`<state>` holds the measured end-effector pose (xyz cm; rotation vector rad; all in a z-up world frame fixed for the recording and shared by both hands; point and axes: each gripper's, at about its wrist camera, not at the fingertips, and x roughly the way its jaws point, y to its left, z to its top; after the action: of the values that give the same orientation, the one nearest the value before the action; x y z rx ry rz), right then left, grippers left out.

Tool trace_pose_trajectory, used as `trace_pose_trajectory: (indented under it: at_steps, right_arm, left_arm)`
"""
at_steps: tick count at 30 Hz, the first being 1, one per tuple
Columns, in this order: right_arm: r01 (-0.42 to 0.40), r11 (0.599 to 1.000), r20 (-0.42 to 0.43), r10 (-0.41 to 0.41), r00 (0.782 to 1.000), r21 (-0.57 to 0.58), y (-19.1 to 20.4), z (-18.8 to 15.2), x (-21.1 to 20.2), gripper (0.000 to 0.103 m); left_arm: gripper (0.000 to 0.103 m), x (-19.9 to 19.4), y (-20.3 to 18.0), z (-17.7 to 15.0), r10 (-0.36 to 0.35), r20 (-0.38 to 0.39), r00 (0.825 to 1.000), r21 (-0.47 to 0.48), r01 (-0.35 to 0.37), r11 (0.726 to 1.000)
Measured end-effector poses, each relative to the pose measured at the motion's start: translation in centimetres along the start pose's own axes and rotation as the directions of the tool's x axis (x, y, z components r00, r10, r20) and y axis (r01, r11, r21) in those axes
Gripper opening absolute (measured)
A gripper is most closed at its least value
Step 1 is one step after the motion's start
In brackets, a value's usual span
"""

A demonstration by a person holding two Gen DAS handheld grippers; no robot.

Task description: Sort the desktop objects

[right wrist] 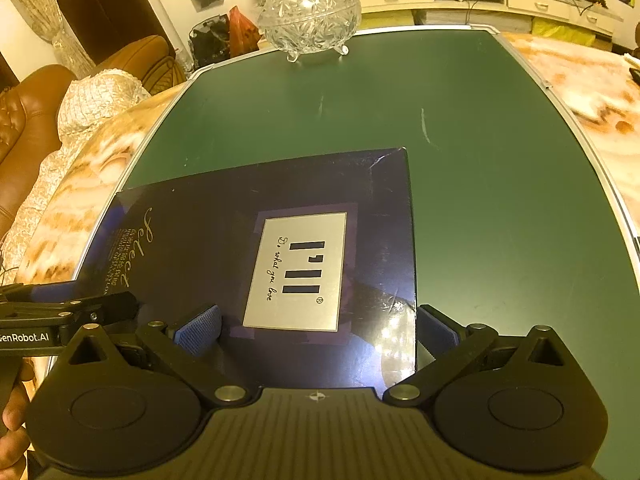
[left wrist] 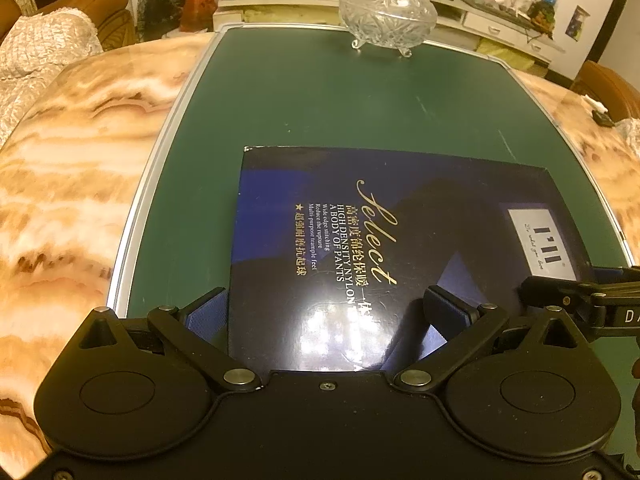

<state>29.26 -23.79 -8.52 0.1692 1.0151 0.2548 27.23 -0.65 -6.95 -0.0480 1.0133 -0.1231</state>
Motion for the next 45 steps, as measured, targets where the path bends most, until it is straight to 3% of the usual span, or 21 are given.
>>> trace_pose_trajectory:
  at_steps: [45]
  right_arm:
    - [0.010, 1.000, -0.012, -0.010, 1.000, -0.001, 0.1, -0.5, -0.9, 0.103]
  left_arm:
    - [0.103, -0.8, -0.2, -0.2, -0.007, -0.016, 1.000, 0.007, 0.008, 1.000]
